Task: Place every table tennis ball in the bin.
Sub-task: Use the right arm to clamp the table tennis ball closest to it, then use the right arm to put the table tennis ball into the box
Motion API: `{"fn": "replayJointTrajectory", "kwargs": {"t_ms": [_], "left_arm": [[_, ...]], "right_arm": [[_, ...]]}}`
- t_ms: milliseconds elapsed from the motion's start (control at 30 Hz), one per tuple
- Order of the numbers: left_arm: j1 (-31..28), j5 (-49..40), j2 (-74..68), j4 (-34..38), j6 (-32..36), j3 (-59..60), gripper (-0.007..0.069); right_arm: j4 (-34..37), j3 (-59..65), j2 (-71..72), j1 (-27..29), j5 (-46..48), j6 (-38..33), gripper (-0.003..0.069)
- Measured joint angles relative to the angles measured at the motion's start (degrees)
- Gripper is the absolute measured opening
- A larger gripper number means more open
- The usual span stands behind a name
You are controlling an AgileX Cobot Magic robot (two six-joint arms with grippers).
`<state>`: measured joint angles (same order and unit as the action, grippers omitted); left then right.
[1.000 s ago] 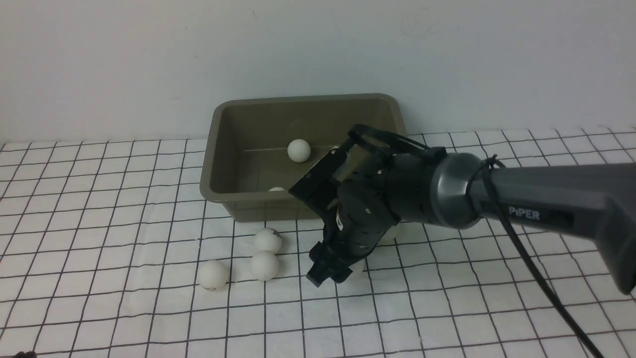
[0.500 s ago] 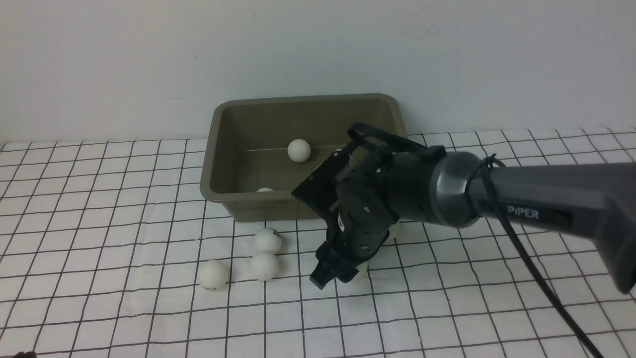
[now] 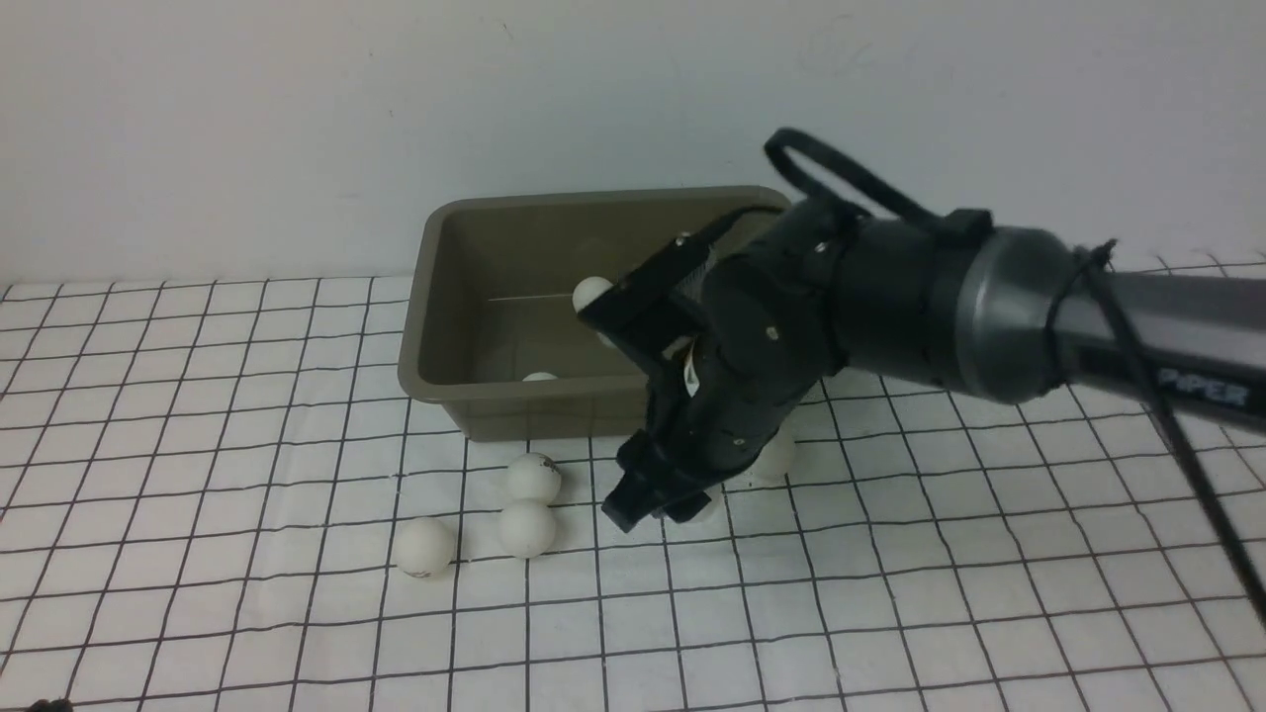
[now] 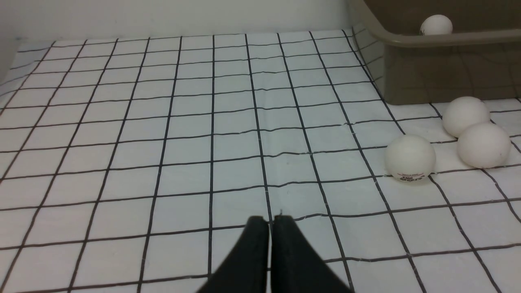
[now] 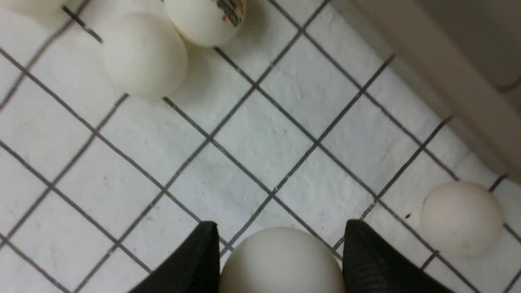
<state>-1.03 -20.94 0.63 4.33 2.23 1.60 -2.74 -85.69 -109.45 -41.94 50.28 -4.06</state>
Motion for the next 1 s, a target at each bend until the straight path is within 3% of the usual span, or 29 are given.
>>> {"fn": "replayJointTrajectory", "kwargs": {"t_ms": [100,367,633,1000], "left_arm": [[0.0,0.0,0.0,0.0,0.0,0.0,-0.0004],[0.0,0.0,0.0,0.0,0.0,0.0,-0.0004],[0.0,0.0,0.0,0.0,0.0,0.0,-0.0004],[0.0,0.0,0.0,0.0,0.0,0.0,-0.0004]], "right_arm": [[-0.9,0.0,3.1,0.0,-3.1,-0.4,0.0357],[-11.1,-1.5,0.9,2.4,-15.5,3.2,0.0357],[-12.9,-9.7,-6.5,7.3,-17.5,6.1,0.0357],[-12.9,-16.6,-14.4,8.2,-17.5,6.7,0.0395]]}}
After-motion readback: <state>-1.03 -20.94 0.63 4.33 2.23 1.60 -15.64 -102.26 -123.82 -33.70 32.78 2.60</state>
